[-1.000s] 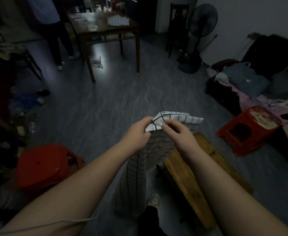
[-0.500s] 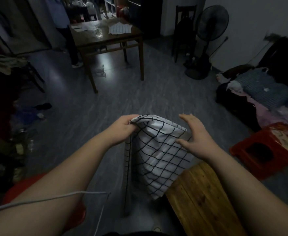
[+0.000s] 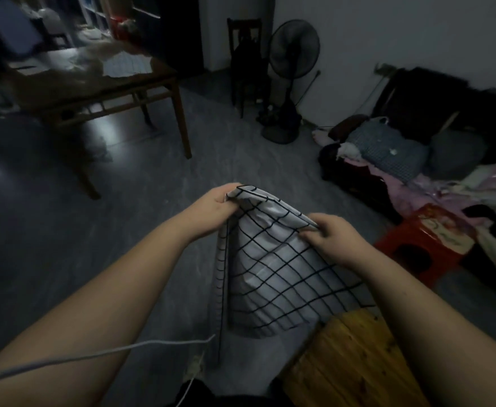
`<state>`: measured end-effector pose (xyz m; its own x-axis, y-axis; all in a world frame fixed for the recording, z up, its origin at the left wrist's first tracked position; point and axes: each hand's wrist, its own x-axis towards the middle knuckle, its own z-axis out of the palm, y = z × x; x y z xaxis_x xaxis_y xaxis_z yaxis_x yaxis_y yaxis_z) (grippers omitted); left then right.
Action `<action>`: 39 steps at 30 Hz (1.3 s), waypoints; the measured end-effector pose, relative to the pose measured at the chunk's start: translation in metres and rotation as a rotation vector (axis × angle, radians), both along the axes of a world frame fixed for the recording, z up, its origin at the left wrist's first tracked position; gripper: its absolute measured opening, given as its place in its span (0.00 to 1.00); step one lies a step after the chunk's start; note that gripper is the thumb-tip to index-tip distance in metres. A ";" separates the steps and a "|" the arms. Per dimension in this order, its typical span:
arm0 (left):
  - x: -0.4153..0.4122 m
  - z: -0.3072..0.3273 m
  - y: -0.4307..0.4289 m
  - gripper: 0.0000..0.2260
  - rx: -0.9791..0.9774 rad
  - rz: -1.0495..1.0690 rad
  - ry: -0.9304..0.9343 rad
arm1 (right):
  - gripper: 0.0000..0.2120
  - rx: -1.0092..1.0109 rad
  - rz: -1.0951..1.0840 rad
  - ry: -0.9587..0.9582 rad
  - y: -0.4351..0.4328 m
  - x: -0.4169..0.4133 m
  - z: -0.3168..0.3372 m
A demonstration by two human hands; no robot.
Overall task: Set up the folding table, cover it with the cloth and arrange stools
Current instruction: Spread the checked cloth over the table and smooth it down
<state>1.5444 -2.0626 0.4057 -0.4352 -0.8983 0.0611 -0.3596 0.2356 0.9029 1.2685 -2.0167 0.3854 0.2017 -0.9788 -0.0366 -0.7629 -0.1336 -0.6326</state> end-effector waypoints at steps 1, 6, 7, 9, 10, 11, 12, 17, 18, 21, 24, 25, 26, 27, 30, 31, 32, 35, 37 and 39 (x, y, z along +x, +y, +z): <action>0.003 0.000 -0.021 0.19 0.013 -0.040 0.000 | 0.05 -0.002 -0.037 0.014 -0.010 0.001 0.003; 0.000 0.014 -0.114 0.20 0.018 -0.238 -0.056 | 0.01 0.000 -0.122 0.177 -0.049 0.006 0.020; -0.005 0.020 -0.128 0.19 0.010 -0.280 -0.063 | 0.02 -0.012 -0.148 0.205 -0.054 0.005 0.024; -0.019 0.030 -0.150 0.15 0.003 -0.370 -0.046 | 0.05 -0.018 -0.229 0.238 -0.062 0.002 0.032; -0.027 0.034 -0.159 0.14 -0.024 -0.410 -0.045 | 0.06 -0.016 -0.276 0.244 -0.064 -0.001 0.037; -0.038 0.037 -0.167 0.13 -0.056 -0.444 -0.057 | 0.06 -0.013 -0.322 0.248 -0.066 -0.006 0.041; -0.050 0.039 -0.174 0.12 -0.072 -0.471 -0.072 | 0.05 -0.010 -0.365 0.250 -0.066 -0.012 0.046; -0.125 0.045 -0.199 0.06 -0.070 -0.543 -0.082 | 0.05 -0.028 -0.561 0.241 -0.054 -0.057 0.062; -0.142 0.047 -0.203 0.06 -0.079 -0.566 -0.080 | 0.05 -0.029 -0.603 0.231 -0.050 -0.068 0.064; -0.195 0.052 -0.209 0.06 -0.087 -0.637 -0.062 | 0.02 -0.031 -0.718 0.242 -0.037 -0.104 0.065; -0.249 0.055 -0.215 0.06 -0.136 -0.681 -0.037 | 0.10 -0.018 -0.813 0.295 -0.024 -0.145 0.065; -0.267 0.056 -0.218 0.06 -0.153 -0.686 -0.035 | 0.13 0.003 -0.843 0.301 -0.019 -0.159 0.066; -0.284 0.057 -0.222 0.06 -0.166 -0.688 -0.034 | 0.15 0.034 -0.871 0.307 -0.013 -0.173 0.066; -0.301 0.058 -0.226 0.06 -0.167 -0.692 -0.035 | 0.17 0.071 -0.895 0.316 -0.006 -0.186 0.066; -0.345 0.068 -0.233 0.06 -0.159 -0.728 -0.013 | 0.15 0.181 -0.971 0.357 0.014 -0.222 0.067; -0.358 0.071 -0.233 0.07 -0.155 -0.737 0.000 | 0.13 0.191 -1.008 0.355 0.021 -0.233 0.069; -0.375 0.075 -0.232 0.07 -0.162 -0.757 0.015 | 0.11 0.191 -1.059 0.344 0.029 -0.244 0.071; -0.425 0.084 -0.221 0.07 -0.212 -0.842 0.020 | 0.06 0.167 -1.241 0.344 0.055 -0.268 0.077; -0.461 0.087 -0.212 0.06 -0.250 -0.908 0.007 | 0.06 0.141 -1.355 0.373 0.073 -0.281 0.081; -0.497 0.087 -0.203 0.05 -0.280 -0.977 -0.007 | 0.07 0.130 -1.458 0.366 0.089 -0.290 0.088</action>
